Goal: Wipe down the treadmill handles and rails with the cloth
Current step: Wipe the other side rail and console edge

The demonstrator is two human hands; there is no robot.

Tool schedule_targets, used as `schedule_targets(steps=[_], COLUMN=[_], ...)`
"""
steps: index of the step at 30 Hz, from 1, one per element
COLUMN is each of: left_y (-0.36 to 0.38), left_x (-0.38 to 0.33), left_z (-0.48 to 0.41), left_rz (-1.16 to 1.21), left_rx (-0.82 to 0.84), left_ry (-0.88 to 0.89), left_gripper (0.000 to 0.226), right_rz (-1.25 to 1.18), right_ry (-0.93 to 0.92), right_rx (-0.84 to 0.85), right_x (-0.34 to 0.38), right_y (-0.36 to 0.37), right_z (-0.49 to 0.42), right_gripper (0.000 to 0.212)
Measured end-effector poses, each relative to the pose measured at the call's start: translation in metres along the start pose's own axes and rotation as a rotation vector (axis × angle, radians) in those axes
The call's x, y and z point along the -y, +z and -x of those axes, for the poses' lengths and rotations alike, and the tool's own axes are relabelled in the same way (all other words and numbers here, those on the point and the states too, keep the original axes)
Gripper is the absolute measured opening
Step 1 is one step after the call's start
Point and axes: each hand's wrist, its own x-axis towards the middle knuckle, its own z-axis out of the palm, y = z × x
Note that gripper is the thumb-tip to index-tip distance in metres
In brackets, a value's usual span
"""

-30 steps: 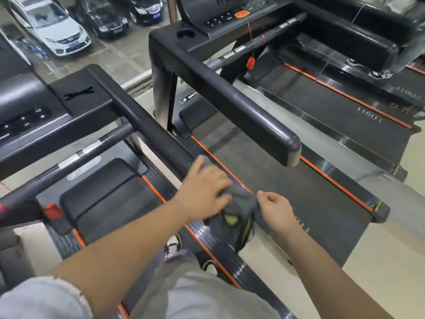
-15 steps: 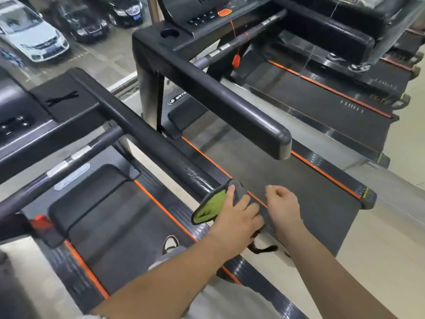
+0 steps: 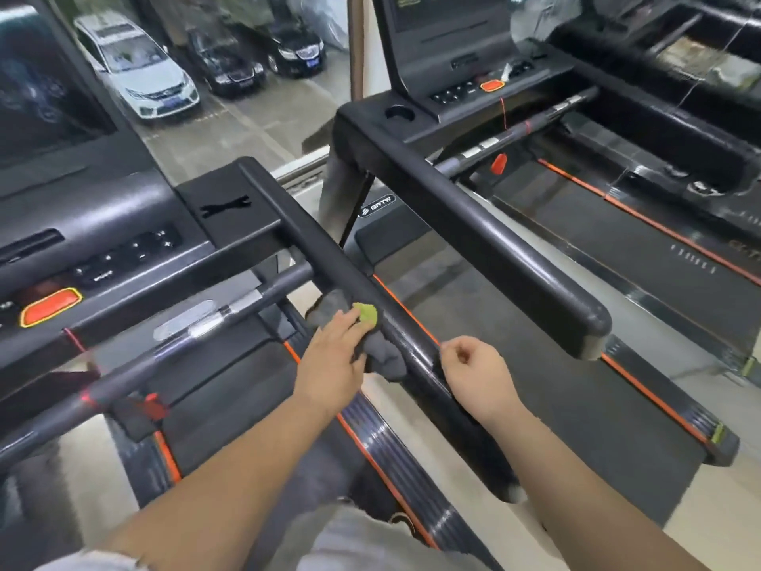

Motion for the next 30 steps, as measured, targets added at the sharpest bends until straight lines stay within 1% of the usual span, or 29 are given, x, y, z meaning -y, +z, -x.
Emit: schedule_targets(steps=[2,4,6,11,14,17,19,20,22,26,29,30], left_y=[-0.002,-0.001,-0.006,-0.027,-0.031,-0.028,-0.02,-0.012,0.009,0.054,0.064,0.067], left_x=[0.004,0.005,0.007,0.028,0.029,0.011,-0.008,-0.02,-0.05,-0.114,-0.164,-0.177], left_z=[-0.006,-0.014,-0.031,-0.089,-0.123,-0.138,-0.124,-0.111,-0.072,0.012,0.063,0.075], left_rz=[0.096,0.16,0.174,-0.013,-0.089,-0.16,-0.167,-0.165,-0.13,0.016,0.209,0.262], left_rx=[0.016,0.027,0.016,0.026,-0.02,-0.038,-0.017,-0.002,0.042,0.237,0.398,0.429], left_ry=[-0.049,-0.021,0.033,0.163,0.126,-0.002,-0.013,0.029,0.167,0.349,0.367,0.332], left_gripper=[0.066,0.067,0.065,0.042,0.029,0.021,0.025,0.028,0.032,0.03,0.027,0.027], right_rz=[0.071,0.087,0.083,0.029,-0.042,-0.07,-0.118,-0.144,-0.172,-0.18,-0.207,-0.22], right_ry=[-0.072,-0.125,-0.1,-0.005,0.037,0.068,0.098,0.11,0.141,0.164,0.199,0.213], right_rx=[0.01,0.003,-0.027,-0.113,-0.173,-0.227,-0.281,-0.308,-0.342,-0.372,-0.396,-0.402], right_x=[0.016,0.027,0.031,0.032,0.028,0.017,0.006,0.001,-0.007,-0.028,-0.053,-0.062], right_y=[0.009,0.016,0.019,0.021,0.019,0.014,0.007,0.003,-0.006,-0.028,-0.052,-0.063], right_z=[-0.005,-0.01,-0.011,-0.006,0.002,0.016,0.03,0.038,0.049,0.065,0.08,0.087], right_gripper=[0.027,0.028,0.03,0.023,0.017,0.015,0.014,0.015,0.015,0.013,0.015,0.015])
